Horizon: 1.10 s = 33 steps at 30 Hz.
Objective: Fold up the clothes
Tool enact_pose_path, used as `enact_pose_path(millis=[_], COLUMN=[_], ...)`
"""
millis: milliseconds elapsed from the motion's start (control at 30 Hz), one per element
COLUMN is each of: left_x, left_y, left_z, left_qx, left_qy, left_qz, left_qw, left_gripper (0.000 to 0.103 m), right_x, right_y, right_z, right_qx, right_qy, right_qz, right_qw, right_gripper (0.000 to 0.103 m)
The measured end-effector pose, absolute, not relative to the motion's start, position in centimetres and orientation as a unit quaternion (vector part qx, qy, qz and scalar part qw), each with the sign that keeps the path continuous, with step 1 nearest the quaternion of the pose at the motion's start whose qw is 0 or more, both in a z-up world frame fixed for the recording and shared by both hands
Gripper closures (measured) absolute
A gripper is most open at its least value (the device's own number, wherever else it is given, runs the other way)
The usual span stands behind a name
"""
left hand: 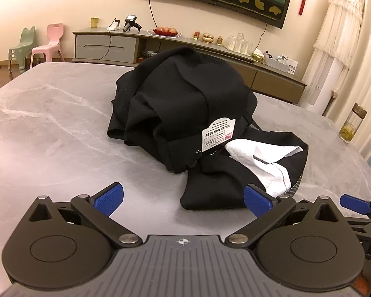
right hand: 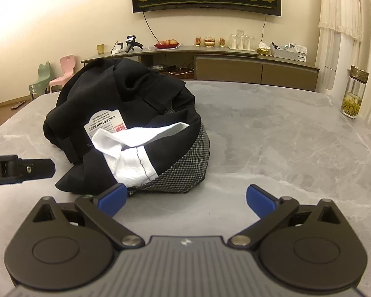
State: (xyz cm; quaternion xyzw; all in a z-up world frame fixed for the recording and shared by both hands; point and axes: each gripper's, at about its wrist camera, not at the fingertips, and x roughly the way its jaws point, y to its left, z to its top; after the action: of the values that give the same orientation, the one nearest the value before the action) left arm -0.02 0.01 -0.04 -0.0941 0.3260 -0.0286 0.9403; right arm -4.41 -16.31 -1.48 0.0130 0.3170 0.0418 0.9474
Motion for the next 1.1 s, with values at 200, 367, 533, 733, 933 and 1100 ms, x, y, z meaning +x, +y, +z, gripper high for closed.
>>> enact_pose_path(millis=[200, 367, 533, 733, 933, 1100], left_x=[-0.2, -0.2, -0.2, -1.6, -1.8, -2.3], left_y=[0.1, 0.2, -0.7, -1.3, -1.3, -1.3], left_z=[-0.4, -0.6, -0.5, 0.4, 0.4, 0.7], left_qx=[-0.092, -0.097, -0.081, -0.060, -0.072, -0.075], left_qy=[0.321, 0.318, 0.337, 0.309, 0.311, 0.297], left_qz=[-0.021, -0.019, -0.061, -0.083, -0.097, -0.094], left_qw=[0.942, 0.943, 0.936, 0.946, 0.943, 0.947], left_gripper=[0.001, 0.001, 0.001, 0.005, 0.060, 0.100], right_x=[-4.4, -4.4, -4.3, -4.7, -4.4, -4.6], right_y=[-16.3, -16.2, -16.1, -16.2, -16.4, -16.8], right_z=[-1.6, -1.8, -1.8, -1.5, -2.0, -1.9], right_qx=[0.008, 0.008, 0.002, 0.003, 0.012, 0.023], right_qy=[0.320, 0.323, 0.327, 0.323, 0.353, 0.356], right_qz=[0.038, 0.038, 0.037, 0.060, 0.067, 0.082], right_qw=[0.947, 0.946, 0.944, 0.944, 0.933, 0.931], right_gripper=[0.000, 0.000, 0.000, 0.026, 0.100, 0.103])
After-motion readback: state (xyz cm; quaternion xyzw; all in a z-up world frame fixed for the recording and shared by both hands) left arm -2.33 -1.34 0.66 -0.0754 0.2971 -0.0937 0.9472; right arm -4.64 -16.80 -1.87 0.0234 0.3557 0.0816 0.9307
